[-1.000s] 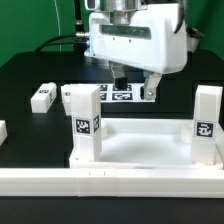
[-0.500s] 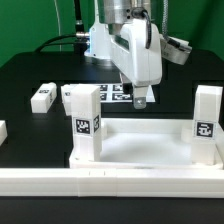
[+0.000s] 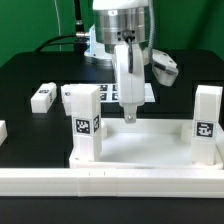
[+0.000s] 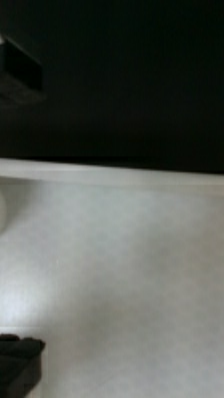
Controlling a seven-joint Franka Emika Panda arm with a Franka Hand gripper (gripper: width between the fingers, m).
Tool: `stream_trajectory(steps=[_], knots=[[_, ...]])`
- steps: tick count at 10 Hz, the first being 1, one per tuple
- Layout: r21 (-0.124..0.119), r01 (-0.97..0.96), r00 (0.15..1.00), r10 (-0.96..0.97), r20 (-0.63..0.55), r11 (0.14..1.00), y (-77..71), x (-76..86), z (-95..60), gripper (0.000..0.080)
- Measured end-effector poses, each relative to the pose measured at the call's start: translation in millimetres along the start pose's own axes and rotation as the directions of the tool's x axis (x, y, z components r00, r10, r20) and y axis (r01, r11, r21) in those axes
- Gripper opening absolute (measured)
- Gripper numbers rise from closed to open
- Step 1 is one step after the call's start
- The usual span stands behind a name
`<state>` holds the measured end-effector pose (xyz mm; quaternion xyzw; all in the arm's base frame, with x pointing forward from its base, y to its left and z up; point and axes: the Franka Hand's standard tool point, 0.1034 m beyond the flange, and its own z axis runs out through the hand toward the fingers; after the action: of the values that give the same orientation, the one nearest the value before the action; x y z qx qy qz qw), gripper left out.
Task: Assemble desk
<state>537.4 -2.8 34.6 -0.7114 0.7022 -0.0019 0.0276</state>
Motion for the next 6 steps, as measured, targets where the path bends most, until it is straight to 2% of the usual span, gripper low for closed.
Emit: stream_trajectory(steps=[1, 2, 5, 6], knots=[[-0.018, 0.003, 1.000, -0.003, -0.008, 1.000, 3.3, 1.3, 12.2, 0.0649], [-0.025, 0.008, 1.000, -0.008, -0.013, 1.000, 3.6, 2.5, 18.2, 0.0649], [-0.036, 0.010, 1.000, -0.011, -0.021, 0.999, 7.7, 4.8, 26.1, 0.0649], [-0.036, 0.011, 1.000, -0.011, -0.021, 0.999, 7.5, 4.8, 25.9, 0.0515]])
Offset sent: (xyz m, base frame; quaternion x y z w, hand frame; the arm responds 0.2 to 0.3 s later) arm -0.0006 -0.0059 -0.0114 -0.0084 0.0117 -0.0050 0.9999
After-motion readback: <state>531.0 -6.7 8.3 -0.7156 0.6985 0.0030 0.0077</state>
